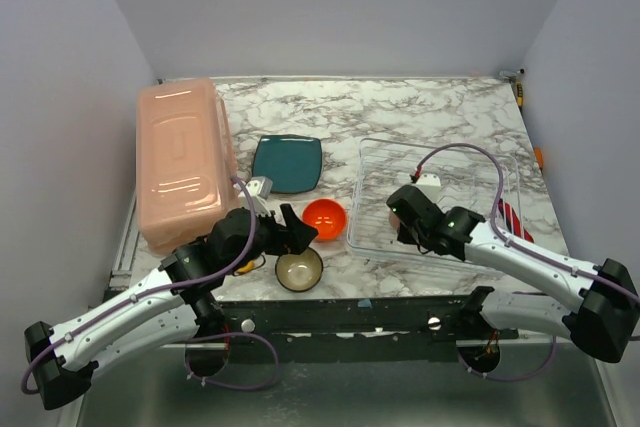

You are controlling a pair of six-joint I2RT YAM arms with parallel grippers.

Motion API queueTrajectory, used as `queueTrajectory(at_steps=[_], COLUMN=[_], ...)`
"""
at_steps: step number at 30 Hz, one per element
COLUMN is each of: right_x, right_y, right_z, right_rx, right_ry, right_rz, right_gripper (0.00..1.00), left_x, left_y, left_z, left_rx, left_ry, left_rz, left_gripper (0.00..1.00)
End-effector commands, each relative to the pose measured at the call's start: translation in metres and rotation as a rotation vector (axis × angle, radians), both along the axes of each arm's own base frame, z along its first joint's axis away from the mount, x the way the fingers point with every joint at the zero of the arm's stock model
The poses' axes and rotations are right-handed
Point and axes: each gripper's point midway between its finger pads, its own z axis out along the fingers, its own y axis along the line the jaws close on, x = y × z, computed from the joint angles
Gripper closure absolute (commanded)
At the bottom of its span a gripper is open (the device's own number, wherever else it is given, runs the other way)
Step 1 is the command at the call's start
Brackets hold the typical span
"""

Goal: Load the mixed dishes into the dish rack

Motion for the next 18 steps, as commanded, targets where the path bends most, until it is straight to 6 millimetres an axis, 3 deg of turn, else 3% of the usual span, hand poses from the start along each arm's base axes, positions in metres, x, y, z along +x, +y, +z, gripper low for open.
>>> queueTrajectory(at_steps=[1,6,12,18], right_x=[0.001,-0.002,0.002,0.002], right_y=[0.005,0.000,-0.005,0.004], right_z=[0.007,0.001,-0.004,-0.007], right_rx=[-0.005,-0.032,-0.059,-0.034], right_ry=[0.015,0.031,0.018,0.029], right_rz=[0.019,0.009,-0.010,0.026], right_gripper=[1.00,0.99,0.76,0.68], left_x=[-0.002,-0.004,-0.005,-0.005], left_y=[0.001,0.000,-0.001,-0.001], left_z=[0.001,-0.002,-0.006,-0.014], left_rx=[0.001,0.004,0.007,0.035], left_ry=[0.011,0.020,0.032,0.049], left_rz=[-0.006,-0.013,-0.018,-0.020], left_gripper=[0.17,0.17,0.16,0.15])
